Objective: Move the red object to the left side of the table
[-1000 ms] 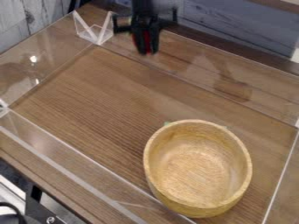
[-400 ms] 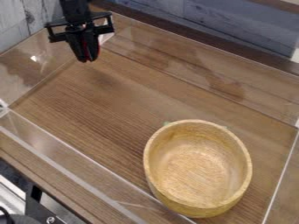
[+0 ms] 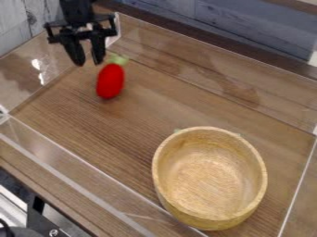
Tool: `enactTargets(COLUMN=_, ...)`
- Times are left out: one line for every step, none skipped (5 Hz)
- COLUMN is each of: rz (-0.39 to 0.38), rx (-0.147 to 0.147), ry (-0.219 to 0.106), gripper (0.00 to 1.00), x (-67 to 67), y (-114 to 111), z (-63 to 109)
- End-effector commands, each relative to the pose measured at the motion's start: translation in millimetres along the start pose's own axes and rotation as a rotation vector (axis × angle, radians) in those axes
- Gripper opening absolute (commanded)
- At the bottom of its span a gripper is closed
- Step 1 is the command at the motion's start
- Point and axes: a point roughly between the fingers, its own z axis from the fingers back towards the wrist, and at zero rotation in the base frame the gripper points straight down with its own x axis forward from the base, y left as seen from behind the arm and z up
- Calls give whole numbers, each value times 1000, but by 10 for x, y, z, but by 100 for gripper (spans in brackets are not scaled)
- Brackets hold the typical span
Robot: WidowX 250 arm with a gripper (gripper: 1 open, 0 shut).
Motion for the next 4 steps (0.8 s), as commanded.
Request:
enactTargets(rz=2, rx=8, ry=-66, gripper=0, x=236, y=176, z=156)
enactTargets(rz=28, rx=5, ry=-61, gripper=0, x=270, y=114, z=-43)
enactTargets(rz=56, rx=3, ry=-59, gripper=0, x=301, y=57, z=-250)
enactTargets(rz=102, rx=-2, ry=-63, gripper=0, x=348, y=30, z=-151)
